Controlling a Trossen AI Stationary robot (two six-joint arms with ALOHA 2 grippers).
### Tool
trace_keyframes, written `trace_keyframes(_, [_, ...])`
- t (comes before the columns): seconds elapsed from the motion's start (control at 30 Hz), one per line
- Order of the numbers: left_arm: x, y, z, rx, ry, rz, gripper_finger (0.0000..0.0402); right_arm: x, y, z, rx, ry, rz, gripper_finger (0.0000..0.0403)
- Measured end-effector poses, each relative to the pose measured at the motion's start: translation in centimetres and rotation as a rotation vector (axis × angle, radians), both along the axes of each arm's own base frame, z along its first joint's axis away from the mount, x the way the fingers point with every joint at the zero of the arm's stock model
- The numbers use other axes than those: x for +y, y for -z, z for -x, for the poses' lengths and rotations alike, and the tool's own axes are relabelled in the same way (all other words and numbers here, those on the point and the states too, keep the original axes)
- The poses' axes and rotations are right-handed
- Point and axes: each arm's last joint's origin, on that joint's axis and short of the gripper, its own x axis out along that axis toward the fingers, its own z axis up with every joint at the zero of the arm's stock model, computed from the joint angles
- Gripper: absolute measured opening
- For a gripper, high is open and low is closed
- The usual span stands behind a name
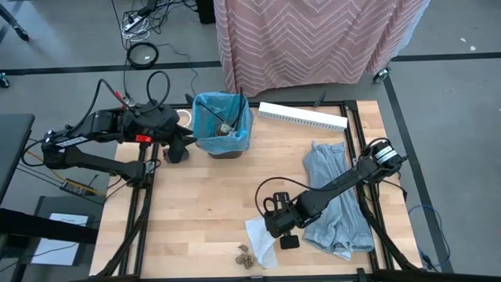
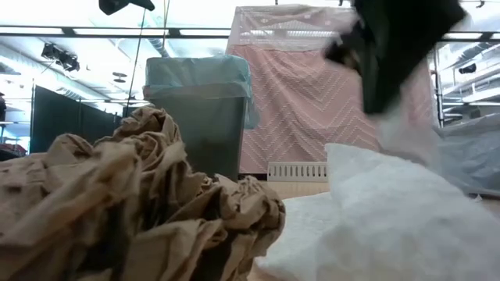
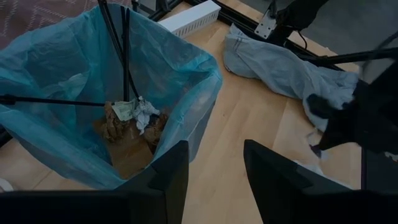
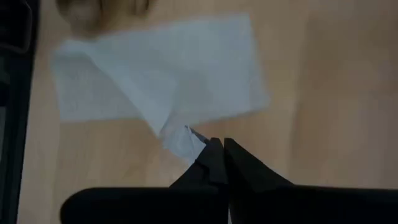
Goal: Place trash/remove bag and relplace
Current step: Put the white paper into the black trash bin
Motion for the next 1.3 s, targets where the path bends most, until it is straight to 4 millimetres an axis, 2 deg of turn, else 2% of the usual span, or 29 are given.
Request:
trace_keyframes(0.17, [0.0,0.0,0.0,0.0,0.001,0.001,0.0162,-1.1,-5.3,-1.4,-0.089,-0.029,0.123,0.0])
trace_keyframes(0.3, [0.0,0.0,0.0,-0.001,0.001,0.001,0.0162,-3.8,-9.5,-2.7,-0.172,-0.033,0.232,0.0])
trace_keyframes(0.47, [0.0,0.0,0.0,-0.002,0.001,0.001,0.0162,-9.8,-14.3,-4.9,-0.316,0.027,0.32,0.0])
trace_keyframes(0.57, [0.0,0.0,0.0,-0.002,0.001,0.001,0.0162,-14.1,-17.5,-6.0,-0.458,0.088,0.366,0.0])
trace_keyframes(0.7, [0.0,0.0,0.0,-0.002,0.0,0.0,0.0162,-20.3,-20.1,-6.6,-0.608,0.198,0.388,0.0])
trace_keyframes(0.83, [0.0,0.0,0.0,-0.001,-0.013,-0.008,0.0162,-25.8,-20.3,-6.9,-0.682,0.302,0.321,0.0])
trace_keyframes(0.97, [0.1,0.0,0.0,-0.002,-0.016,-0.01,0.0162,-29.4,-18.9,-7.7,-0.691,0.332,0.247,0.0])
trace_keyframes(1.13, [0.1,0.0,0.0,0.002,-0.016,-0.01,0.0162,-30.2,-16.4,-9.1,-0.634,0.315,0.19,0.0011])
trace_keyframes(1.23, [0.1,0.0,0.0,0.002,-0.017,-0.011,0.0162,-30.1,-15.2,-9.8,-0.601,0.238,0.188,0.0043])
trace_keyframes(1.3, [0.1,0.0,0.0,0.002,-0.017,-0.011,0.0162,-29.8,-15.2,-10.1,-0.615,0.212,0.18,0.0072])
